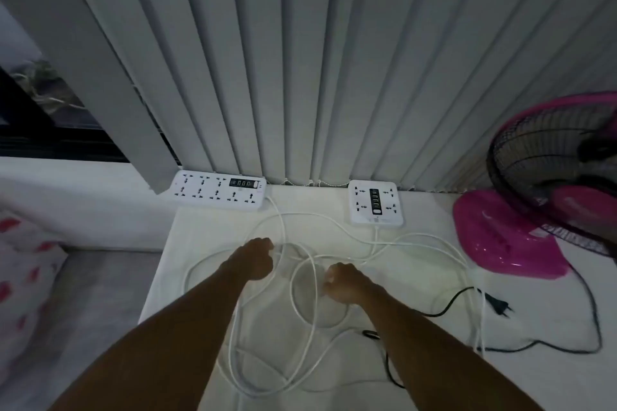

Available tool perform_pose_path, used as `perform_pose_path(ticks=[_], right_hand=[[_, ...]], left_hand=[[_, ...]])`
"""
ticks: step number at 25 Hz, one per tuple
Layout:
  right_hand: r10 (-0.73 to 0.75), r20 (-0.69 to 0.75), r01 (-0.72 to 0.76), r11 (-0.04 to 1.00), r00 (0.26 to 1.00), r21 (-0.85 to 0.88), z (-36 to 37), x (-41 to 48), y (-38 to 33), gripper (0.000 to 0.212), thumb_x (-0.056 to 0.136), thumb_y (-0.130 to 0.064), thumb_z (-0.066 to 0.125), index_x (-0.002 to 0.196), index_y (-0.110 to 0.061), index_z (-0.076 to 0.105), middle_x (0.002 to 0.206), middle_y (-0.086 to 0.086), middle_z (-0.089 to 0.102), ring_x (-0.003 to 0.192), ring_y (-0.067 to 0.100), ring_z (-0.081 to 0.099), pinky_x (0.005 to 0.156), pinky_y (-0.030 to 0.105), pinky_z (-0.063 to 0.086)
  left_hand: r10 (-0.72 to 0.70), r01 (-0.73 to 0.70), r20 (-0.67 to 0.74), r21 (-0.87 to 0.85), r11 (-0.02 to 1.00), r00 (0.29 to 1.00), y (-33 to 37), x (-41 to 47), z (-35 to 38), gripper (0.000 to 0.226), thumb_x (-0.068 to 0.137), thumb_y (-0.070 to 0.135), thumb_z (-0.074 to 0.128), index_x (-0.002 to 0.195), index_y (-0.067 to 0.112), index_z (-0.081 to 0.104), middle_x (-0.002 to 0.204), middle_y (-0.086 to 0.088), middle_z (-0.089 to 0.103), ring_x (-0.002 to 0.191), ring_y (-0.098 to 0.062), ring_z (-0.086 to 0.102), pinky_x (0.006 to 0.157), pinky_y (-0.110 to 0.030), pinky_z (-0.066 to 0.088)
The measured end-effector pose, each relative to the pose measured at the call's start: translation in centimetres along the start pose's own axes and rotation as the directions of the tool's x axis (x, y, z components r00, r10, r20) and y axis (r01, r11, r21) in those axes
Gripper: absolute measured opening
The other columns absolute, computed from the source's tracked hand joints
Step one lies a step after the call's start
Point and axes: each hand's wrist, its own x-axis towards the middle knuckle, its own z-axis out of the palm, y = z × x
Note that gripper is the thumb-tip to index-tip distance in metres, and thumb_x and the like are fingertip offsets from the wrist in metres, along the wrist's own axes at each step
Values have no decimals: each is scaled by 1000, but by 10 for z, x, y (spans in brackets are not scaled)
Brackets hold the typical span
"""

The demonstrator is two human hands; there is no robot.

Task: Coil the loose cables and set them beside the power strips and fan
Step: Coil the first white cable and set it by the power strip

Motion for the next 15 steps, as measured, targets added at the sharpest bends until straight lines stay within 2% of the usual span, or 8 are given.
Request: perform_pose_path(ticks=[1, 3, 5, 6, 8, 10, 12, 15], right_hand=[[12, 21, -13, 1000, 1000, 22, 6, 3, -1, 49, 84, -40, 53, 126, -17, 63, 130, 10, 65, 120, 32, 63, 99, 40, 53], [8, 65, -12, 998, 998, 70, 14, 6, -4, 44, 87, -39, 55, 124, -17, 63, 127, 9, 66, 118, 33, 62, 95, 39, 53], [-10, 81, 0, 993, 997, 118, 17, 8, -5, 32, 89, -34, 55, 110, -12, 66, 115, 12, 70, 108, 31, 65, 83, 33, 52], [-15, 63, 4, 985, 998, 170, 17, 11, -3, 27, 90, -31, 56, 102, -9, 67, 105, 12, 72, 98, 29, 67, 75, 29, 49], [-11, 74, -13, 951, 997, 309, 14, 10, -2, 20, 90, -25, 62, 95, -7, 69, 85, 7, 72, 81, 22, 68, 65, 24, 47], [-94, 190, 15, 925, 977, 379, 9, 0, -5, 10, 91, -22, 69, 93, -13, 70, 81, 2, 74, 75, 15, 70, 65, 23, 50], [-202, 292, 67, 908, 935, 413, -2, -10, -9, 6, 91, -19, 73, 95, -15, 69, 92, 8, 78, 82, 14, 73, 72, 23, 53], [-328, 334, 82, 810, 884, 581, -17, -27, -19, 9, 92, -9, 72, 98, -8, 65, 109, 24, 76, 103, 28, 74, 98, 35, 57]], left_hand=[[-63, 63, 54, 11, 998, 997, -2, 1, 5, 46, 93, 27, 40, 135, 11, 50, 132, -6, 59, 123, -17, 56, 100, -29, 44], [-166, 173, 101, -65, 983, 981, -4, 7, 12, 44, 92, 27, 42, 132, 11, 51, 126, -10, 61, 119, -24, 58, 97, -31, 46], [-304, 336, 184, -180, 925, 935, -4, 12, 18, 25, 96, 25, 47, 111, 10, 60, 113, -14, 65, 105, -31, 63, 88, -34, 50], [-338, 398, 231, -303, 866, 912, -5, 18, 20, 22, 98, 27, 48, 98, 10, 61, 103, -16, 66, 93, -32, 65, 82, -35, 50], [-369, 497, 333, -605, 623, 868, 2, 23, 22, 30, 98, 32, 52, 82, 9, 63, 82, -15, 65, 62, -26, 59, 63, -33, 46], [-416, 552, 389, -726, 411, 822, 8, 24, 19, 37, 98, 40, 52, 80, 11, 68, 71, -7, 64, 48, -18, 48, 50, -24, 36], [-393, 576, 464, -781, 241, 794, 14, 25, 10, 40, 98, 43, 51, 85, 11, 70, 73, -5, 67, 50, -16, 46, 51, -23, 36], [-254, 535, 558, -830, -159, 790, 29, 28, -16, 31, 101, 31, 51, 80, 10, 60, 75, -11, 65, 61, -21, 53, 62, -32, 47]])
